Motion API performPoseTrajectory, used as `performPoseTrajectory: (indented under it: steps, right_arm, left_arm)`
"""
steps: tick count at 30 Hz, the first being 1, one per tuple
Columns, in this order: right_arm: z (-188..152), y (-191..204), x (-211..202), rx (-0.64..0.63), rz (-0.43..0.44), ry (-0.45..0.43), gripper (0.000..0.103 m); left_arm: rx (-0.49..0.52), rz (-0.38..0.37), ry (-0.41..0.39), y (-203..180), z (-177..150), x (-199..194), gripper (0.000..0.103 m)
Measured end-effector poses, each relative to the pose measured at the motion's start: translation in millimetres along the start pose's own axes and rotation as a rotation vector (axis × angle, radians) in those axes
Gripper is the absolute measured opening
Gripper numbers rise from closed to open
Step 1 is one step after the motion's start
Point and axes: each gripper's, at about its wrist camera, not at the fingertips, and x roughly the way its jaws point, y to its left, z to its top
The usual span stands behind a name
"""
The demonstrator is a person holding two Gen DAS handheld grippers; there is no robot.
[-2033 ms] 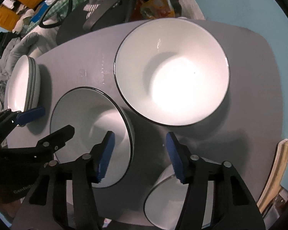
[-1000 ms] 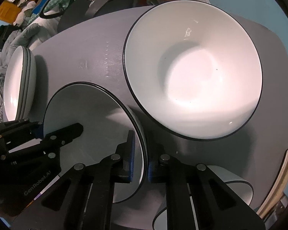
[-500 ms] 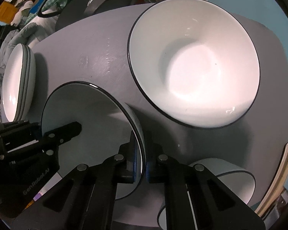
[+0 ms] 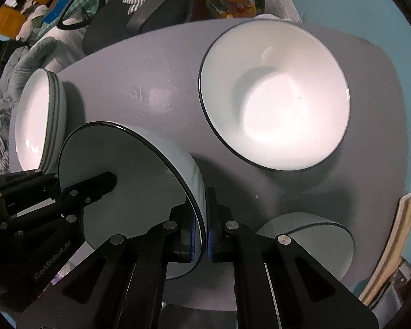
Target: Organize plates and bowls
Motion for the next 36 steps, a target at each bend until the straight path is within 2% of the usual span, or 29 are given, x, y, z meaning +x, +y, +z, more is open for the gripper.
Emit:
performPoseTrajectory:
  steps: [11,16,24,36]
  right_arm:
    - [8,3,-18,-0.012,-0.021,-0.023,0.006]
    - [11,-3,-26,-0.004,-0.037,-0.038,0.007]
    - [17,-23,-39,0.052,-0.012,-0.045,0.007]
    - [41,-54,-51,0.103,-0.018,-0.067,0.007]
  left_arm:
    - [0.041,0.007,-0.035,-7,1,-20,0.007]
    - [0.059,0.001,-0.049,-15,14,-24,0.007]
    - [0.066,-0.015,-0.063,-28,38,-30,0.007]
    - [0.108,0.001,-0.076,-55,76,-26,0.007]
